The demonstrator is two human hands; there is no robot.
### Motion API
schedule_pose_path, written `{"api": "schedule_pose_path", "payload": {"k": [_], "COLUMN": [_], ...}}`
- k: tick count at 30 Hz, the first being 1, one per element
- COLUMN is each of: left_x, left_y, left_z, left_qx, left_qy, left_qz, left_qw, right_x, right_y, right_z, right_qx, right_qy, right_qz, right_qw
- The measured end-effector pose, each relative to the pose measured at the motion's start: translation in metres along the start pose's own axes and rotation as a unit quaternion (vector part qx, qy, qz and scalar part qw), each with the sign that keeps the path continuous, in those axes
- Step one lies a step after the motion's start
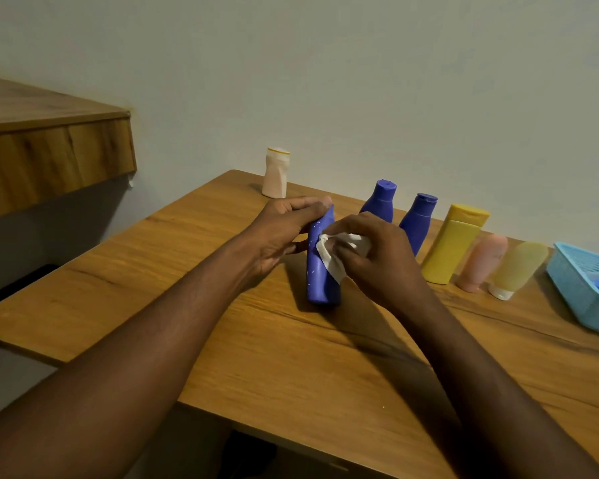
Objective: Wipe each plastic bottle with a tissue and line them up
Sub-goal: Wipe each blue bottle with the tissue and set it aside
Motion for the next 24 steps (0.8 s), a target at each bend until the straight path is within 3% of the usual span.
{"api": "schedule_pose_path", "payload": {"k": [5,18,21,24], "left_x": [-0.001,-0.003,-0.002,-0.002], "left_y": [-0.004,-0.011,-0.011,-0.010], "left_z": [-0.004,-0.006,-0.004,-0.001], "left_qx": [-0.037,-0.078,-0.077,-0.081], "left_qy": [0.019,0.060,0.051,0.020], "left_qz": [0.026,-0.003,-0.001,0.003], "left_qw": [0.999,0.995,0.996,0.996], "right_x": [0.001,-0.002,-0.003,-0.005], "right_y": [0.000,0.018,0.018,0.016], "right_z": [0.001,0.005,0.006,0.011], "right_qx": [0.004,0.016,0.016,0.019], "right_qy": [-0.037,-0.097,-0.082,-0.010], "right_qz": [0.001,0.038,0.039,0.053], "right_qw": [0.999,0.994,0.996,0.998]}}
Point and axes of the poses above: each hand's wrist, its own x-axis towards the middle knuckle, its own z-axis out of the back of the hand, y = z × x, the point moved 3 cm from there along x, towards the middle knuckle, and after that the axes turned 12 degrees about -z, right-handed, at the moved point
